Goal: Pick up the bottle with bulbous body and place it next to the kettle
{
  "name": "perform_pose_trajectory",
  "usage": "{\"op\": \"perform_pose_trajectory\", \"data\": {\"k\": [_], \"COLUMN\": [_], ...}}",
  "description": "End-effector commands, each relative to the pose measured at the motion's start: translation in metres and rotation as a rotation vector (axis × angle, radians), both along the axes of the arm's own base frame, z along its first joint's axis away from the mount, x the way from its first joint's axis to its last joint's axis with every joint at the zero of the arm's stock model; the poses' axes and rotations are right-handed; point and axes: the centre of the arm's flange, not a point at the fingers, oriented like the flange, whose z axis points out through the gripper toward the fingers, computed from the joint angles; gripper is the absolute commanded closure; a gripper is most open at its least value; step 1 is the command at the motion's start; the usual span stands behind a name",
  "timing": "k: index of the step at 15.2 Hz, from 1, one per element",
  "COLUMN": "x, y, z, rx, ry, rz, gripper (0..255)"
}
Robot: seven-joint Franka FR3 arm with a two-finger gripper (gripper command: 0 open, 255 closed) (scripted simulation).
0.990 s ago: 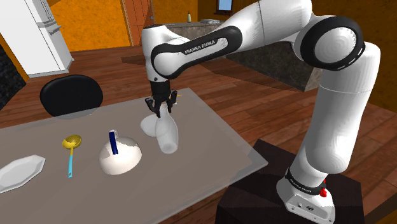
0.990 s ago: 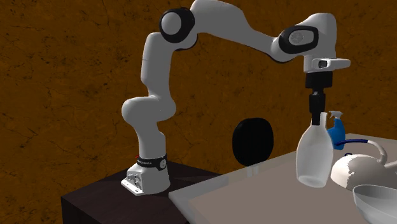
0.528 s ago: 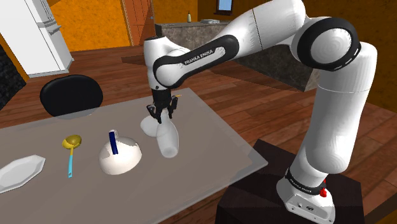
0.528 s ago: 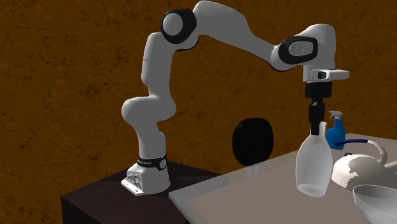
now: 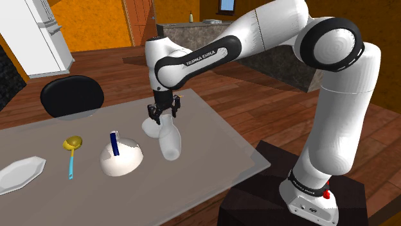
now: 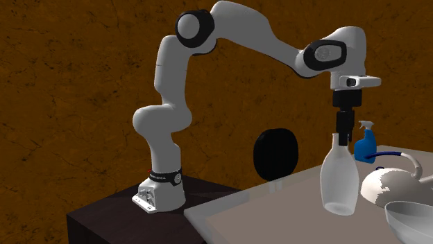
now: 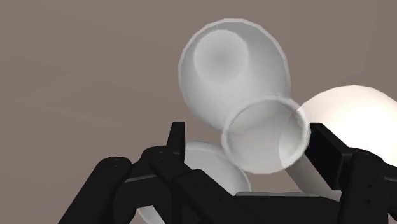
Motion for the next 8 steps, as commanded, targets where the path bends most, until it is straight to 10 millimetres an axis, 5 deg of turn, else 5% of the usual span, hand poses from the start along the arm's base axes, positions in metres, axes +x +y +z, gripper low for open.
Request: {"op": "perform_pose_trajectory", "data": {"k": [1,4,8], "x": [0.000,0.000,-0.002], "y": [0.000,0.000,0.000], "z": [0.000,0.000,0.050], "rx": [0.000,0.000,0.000], "ry": [0.000,0.000,0.000], "rz": [0.000,0.000,0.000], "gripper": [0,0,0]}}
